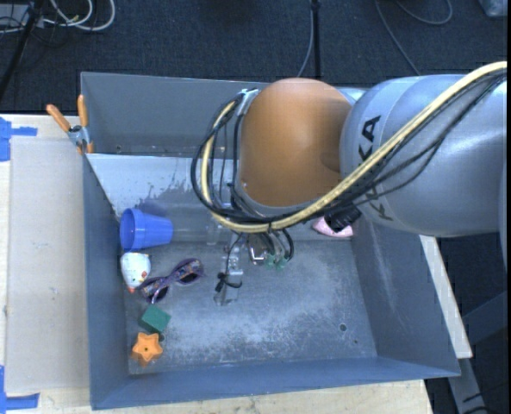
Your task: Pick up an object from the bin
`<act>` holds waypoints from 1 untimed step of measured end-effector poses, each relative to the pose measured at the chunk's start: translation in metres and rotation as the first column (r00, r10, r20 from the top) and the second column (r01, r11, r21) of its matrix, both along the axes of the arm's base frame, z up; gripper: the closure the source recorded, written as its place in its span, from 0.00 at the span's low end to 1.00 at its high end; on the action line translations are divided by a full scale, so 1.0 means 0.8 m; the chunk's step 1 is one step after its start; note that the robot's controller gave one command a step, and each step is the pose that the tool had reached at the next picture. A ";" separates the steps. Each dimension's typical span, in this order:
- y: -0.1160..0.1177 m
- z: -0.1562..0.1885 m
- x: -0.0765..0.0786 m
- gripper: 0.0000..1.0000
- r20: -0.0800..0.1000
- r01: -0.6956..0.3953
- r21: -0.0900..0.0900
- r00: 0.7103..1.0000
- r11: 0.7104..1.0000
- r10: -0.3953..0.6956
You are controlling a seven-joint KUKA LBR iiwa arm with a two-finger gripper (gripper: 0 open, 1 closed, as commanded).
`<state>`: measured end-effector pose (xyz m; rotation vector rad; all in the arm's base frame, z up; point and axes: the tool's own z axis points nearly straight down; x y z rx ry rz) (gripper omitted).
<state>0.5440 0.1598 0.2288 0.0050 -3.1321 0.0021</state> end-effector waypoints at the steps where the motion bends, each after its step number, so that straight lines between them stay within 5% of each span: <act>1: -0.001 0.006 0.002 0.00 0.008 0.004 0.001 1.000 1.000 -0.004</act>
Offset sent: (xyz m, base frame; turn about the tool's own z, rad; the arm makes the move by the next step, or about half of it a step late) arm 0.0545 0.0081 -0.1588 -0.4163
